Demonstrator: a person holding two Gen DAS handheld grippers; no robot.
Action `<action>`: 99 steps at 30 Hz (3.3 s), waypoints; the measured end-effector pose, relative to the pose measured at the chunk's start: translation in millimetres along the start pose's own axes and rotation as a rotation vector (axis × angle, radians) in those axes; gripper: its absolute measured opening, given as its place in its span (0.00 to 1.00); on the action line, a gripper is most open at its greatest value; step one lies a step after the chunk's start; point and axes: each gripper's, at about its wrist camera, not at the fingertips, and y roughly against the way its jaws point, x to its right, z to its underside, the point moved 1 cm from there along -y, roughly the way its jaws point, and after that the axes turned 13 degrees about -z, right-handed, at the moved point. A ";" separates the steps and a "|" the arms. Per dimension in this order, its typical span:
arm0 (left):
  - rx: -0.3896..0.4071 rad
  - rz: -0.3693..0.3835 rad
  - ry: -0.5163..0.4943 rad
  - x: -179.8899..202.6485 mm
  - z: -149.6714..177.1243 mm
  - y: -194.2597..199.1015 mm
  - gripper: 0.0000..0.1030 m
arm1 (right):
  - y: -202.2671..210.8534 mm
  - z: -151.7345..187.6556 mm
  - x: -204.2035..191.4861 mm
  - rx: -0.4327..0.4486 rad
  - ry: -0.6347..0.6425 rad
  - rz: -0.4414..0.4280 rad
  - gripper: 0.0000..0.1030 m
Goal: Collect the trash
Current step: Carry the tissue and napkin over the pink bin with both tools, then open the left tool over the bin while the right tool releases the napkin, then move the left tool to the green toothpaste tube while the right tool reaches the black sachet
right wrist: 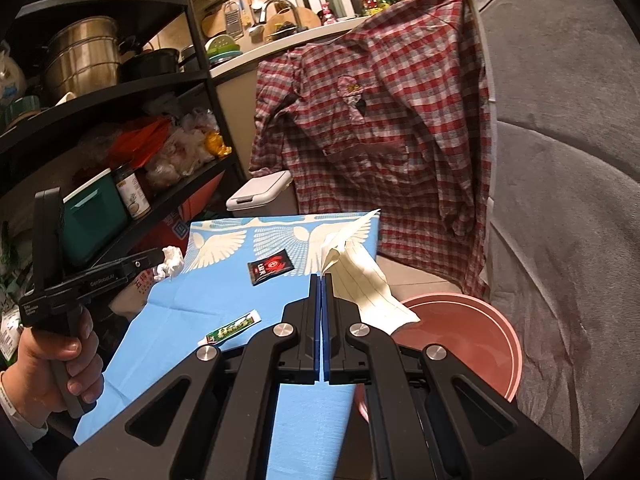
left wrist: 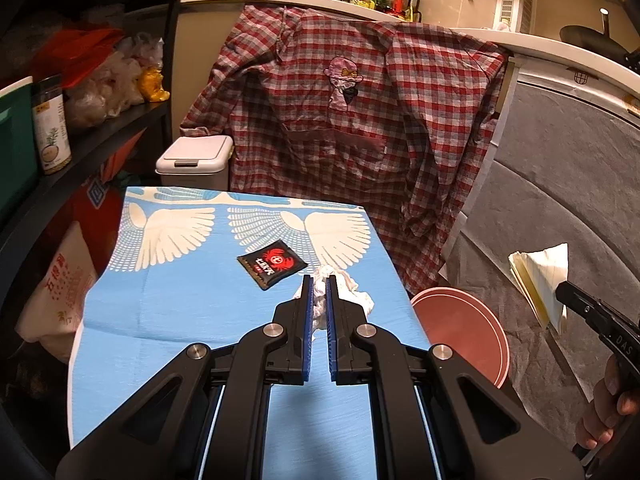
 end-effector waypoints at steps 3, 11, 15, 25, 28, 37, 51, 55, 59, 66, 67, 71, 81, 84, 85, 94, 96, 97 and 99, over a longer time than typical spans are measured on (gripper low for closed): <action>-0.001 0.007 -0.004 6.2 -0.8 -2.6 0.06 | 1.7 -1.4 6.2 0.005 -0.011 0.010 0.01; -0.004 0.022 -0.015 22.4 -1.4 -8.0 0.06 | 7.7 -4.8 22.6 0.023 -0.045 0.038 0.01; -0.005 0.032 -0.022 31.4 -1.1 -10.4 0.06 | 11.8 -6.9 31.0 0.036 -0.059 0.053 0.01; -0.006 0.087 -0.066 67.0 2.6 -17.4 0.06 | 14.2 -8.4 48.3 0.037 -0.073 0.085 0.01; -0.010 0.101 -0.078 78.4 3.2 -20.6 0.06 | 14.0 -8.6 52.4 0.035 -0.077 0.093 0.01; -0.021 0.120 -0.095 103.4 4.2 -30.1 0.06 | 10.3 -6.5 67.9 0.025 -0.098 0.115 0.01; -0.059 0.152 -0.135 137.5 12.1 -46.5 0.06 | 9.5 -0.9 89.0 -0.006 -0.133 0.152 0.01; -0.077 0.172 -0.146 149.8 16.4 -49.5 0.06 | 7.3 0.4 93.2 -0.020 -0.142 0.161 0.01; -0.090 0.190 -0.161 163.7 21.2 -51.8 0.06 | 6.2 2.2 97.0 -0.028 -0.152 0.166 0.01; -0.107 0.212 -0.179 183.1 25.4 -57.5 0.06 | 6.2 2.1 99.6 -0.029 -0.160 0.166 0.01; -0.111 0.215 -0.183 185.9 26.0 -58.7 0.06 | 6.2 2.1 99.7 -0.029 -0.160 0.167 0.01; -0.137 0.233 -0.190 192.8 26.9 -63.1 0.10 | 2.9 3.4 103.0 -0.046 -0.171 0.176 0.07; -0.124 0.222 -0.176 172.1 23.9 -58.9 0.30 | 0.9 4.9 102.9 -0.044 -0.179 0.181 0.28; -0.107 0.202 -0.170 154.2 20.4 -54.1 0.30 | 0.8 4.5 98.8 -0.041 -0.172 0.177 0.28; -0.102 0.195 -0.165 145.8 18.3 -53.0 0.30 | 0.9 4.5 96.3 -0.039 -0.168 0.175 0.28; -0.076 0.089 -0.107 53.2 5.7 -52.1 0.29 | -0.2 2.3 72.7 -0.027 -0.130 0.149 0.28; -0.083 0.062 -0.097 32.9 6.7 -56.6 0.28 | -0.1 2.0 65.9 -0.023 -0.120 0.141 0.28; -0.089 0.047 -0.093 20.9 8.6 -59.6 0.28 | -0.5 1.9 62.3 -0.021 -0.115 0.137 0.28; -0.104 0.025 -0.090 3.9 12.9 -65.4 0.28 | -1.8 1.6 56.3 -0.016 -0.106 0.128 0.25</action>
